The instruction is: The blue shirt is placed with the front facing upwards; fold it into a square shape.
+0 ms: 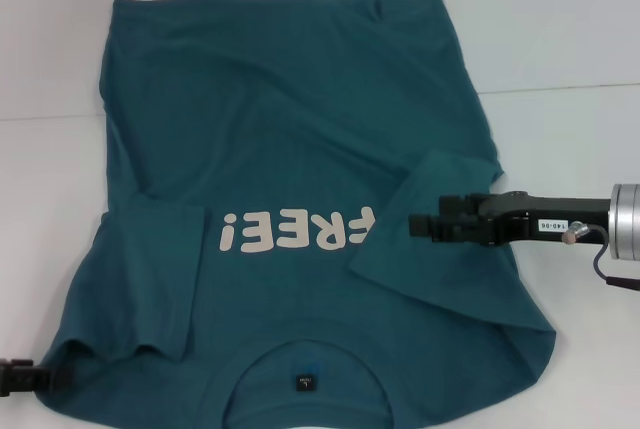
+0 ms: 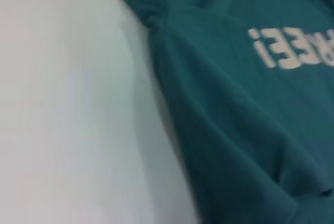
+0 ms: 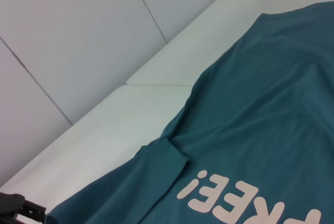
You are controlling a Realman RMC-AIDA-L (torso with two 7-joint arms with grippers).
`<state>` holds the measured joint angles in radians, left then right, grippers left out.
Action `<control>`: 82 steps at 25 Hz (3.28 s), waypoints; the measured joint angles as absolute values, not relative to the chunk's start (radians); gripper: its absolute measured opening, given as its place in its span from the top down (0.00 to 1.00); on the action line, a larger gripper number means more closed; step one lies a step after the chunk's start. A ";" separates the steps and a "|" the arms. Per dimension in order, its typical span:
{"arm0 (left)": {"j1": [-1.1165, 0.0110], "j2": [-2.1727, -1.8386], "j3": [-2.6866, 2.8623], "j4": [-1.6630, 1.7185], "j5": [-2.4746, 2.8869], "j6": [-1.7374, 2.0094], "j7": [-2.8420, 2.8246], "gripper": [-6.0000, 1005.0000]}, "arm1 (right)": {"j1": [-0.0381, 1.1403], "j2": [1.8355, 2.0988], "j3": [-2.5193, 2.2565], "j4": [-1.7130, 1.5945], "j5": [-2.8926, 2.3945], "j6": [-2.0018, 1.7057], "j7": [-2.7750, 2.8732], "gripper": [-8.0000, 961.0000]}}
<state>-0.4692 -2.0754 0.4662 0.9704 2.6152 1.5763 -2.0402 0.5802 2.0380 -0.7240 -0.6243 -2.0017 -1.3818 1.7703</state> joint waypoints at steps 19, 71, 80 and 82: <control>-0.486 -2.082 0.486 0.972 2.658 1.570 -2.069 0.85 | 0.586 2.035 -0.724 -0.624 -2.002 -1.380 1.770 0.05; -0.475 -2.083 0.485 0.992 2.651 1.588 -2.089 0.99 | 0.424 1.926 -0.622 -0.658 -2.265 -1.593 2.151 0.06; -0.476 -2.083 0.486 0.992 2.651 1.588 -2.088 0.99 | 0.449 1.931 -0.627 -0.633 -2.269 -1.561 2.154 0.06; -0.478 -2.082 0.486 0.992 2.652 1.588 -2.088 0.99 | 0.458 1.934 -0.629 -0.632 -2.273 -1.552 2.154 0.10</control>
